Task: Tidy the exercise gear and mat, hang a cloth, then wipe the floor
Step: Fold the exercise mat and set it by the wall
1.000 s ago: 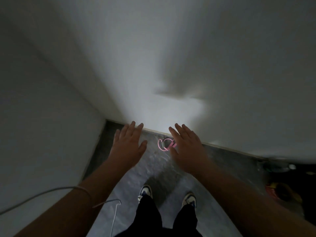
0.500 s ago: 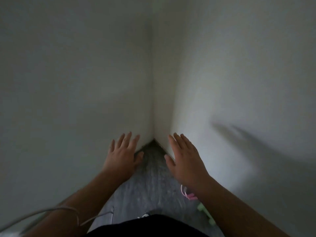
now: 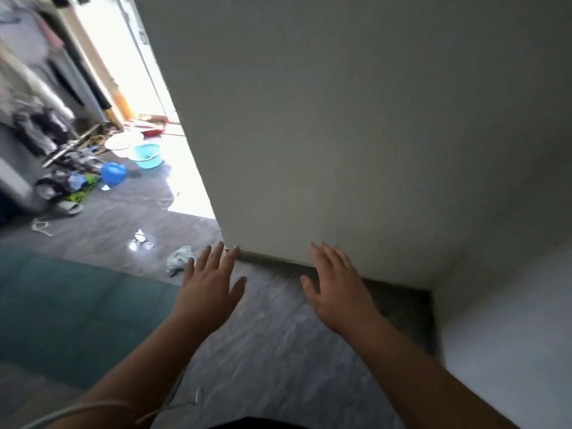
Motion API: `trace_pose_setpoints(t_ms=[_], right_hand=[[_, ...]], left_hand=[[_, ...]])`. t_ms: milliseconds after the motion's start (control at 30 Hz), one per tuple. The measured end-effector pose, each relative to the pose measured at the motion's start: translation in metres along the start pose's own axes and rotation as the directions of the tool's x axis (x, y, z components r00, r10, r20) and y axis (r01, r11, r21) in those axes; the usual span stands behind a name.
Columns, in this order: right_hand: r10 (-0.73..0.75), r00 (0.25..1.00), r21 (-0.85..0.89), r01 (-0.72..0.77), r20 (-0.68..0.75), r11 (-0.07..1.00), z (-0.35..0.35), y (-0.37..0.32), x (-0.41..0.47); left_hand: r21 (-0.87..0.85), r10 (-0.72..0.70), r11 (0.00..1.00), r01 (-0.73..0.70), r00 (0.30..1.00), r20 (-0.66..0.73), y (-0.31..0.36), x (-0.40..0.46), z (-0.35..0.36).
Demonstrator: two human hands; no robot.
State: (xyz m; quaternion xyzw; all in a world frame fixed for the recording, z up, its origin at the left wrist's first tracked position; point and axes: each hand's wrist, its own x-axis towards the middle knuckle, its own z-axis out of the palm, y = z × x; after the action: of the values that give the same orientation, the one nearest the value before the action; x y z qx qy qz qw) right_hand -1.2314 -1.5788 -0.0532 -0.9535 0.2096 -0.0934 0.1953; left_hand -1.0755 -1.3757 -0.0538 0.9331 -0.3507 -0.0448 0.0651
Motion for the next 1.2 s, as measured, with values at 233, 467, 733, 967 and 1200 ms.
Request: trace_pose_setpoints(t_ms=[233, 467, 733, 967, 1200], right_hand=[[-0.333, 0.920, 0.024, 0.336, 0.206, 0.942, 0.083, -0.192, 0.007], [-0.579, 0.770, 0.119, 0.570, 0.269, 0.813, 0.187, -0.434, -0.038], [-0.691, 0.644, 0.183, 0.674, 0.328, 0.715, 0.267, -0.626, -0.077], [-0.708, 0.615, 0.200, 0.690, 0.347, 0.696, 0.336, -0.740, -0.042], [-0.725, 0.580, 0.247, 0.691, 0.371, 0.679, 0.422, -0.864, 0.041]], left_hand=[[-0.050, -0.368, 0.929, 0.366, 0.928, -0.050, -0.170, -0.134, -0.024], [-0.087, -0.609, 0.793, 0.603, 0.783, -0.129, -0.367, -0.309, -0.039], [-0.092, -0.759, 0.649, 0.755, 0.636, -0.136, -0.533, -0.449, -0.071], [-0.141, -0.782, 0.622, 0.770, 0.605, -0.150, -0.656, -0.447, -0.078], [-0.140, -0.833, 0.552, 0.822, 0.536, -0.139, -0.809, -0.415, -0.089]])
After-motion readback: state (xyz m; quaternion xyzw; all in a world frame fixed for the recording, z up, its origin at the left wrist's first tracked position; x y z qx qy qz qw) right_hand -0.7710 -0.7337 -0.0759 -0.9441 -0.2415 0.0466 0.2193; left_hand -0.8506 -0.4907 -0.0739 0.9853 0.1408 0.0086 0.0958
